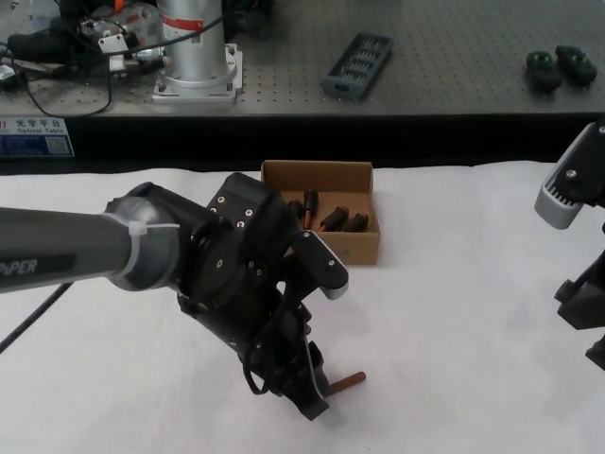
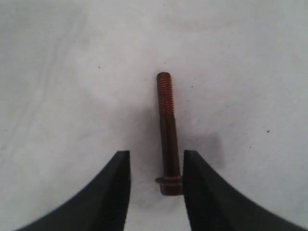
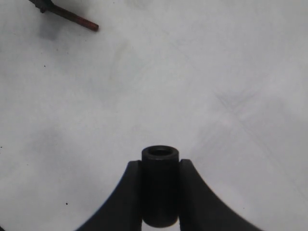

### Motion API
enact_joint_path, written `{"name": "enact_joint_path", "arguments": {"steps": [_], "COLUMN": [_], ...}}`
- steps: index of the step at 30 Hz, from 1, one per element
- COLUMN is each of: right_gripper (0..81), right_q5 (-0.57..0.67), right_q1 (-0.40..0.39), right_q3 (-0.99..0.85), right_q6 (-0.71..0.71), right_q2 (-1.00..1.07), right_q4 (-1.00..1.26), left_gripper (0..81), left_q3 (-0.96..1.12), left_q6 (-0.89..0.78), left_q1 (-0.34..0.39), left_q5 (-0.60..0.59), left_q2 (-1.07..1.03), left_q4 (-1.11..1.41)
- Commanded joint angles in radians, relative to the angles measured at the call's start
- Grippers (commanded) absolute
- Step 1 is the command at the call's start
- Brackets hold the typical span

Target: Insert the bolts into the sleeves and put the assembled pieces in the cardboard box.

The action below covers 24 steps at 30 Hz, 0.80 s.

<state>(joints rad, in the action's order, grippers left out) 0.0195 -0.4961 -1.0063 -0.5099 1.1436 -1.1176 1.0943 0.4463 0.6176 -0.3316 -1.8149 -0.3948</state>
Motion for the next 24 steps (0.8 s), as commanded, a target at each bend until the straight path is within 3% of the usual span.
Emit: {"name": "enact_joint_path", "arguments": {"steps": [1,24], "right_gripper": [2.6,2.6], "right_q5": [0.032,0.065], "right_q1": [0.005,0.005], "right_q3": [0.001,0.057], "right_q6": [0.0,0.0], "right_q2": [-0.01,-0.029], "right_q4": [0.008,0.026], "left_gripper": [27.5,27.5], "left_q3": [0.01,0.012], "left_q6": [0.011,0.013], "left_q1": [-0.001,0.01], "left_q5": [0.002,-0.084], "left_q2": [-0.009,-0.037], "left_q4": [-0.016,0.012]}}
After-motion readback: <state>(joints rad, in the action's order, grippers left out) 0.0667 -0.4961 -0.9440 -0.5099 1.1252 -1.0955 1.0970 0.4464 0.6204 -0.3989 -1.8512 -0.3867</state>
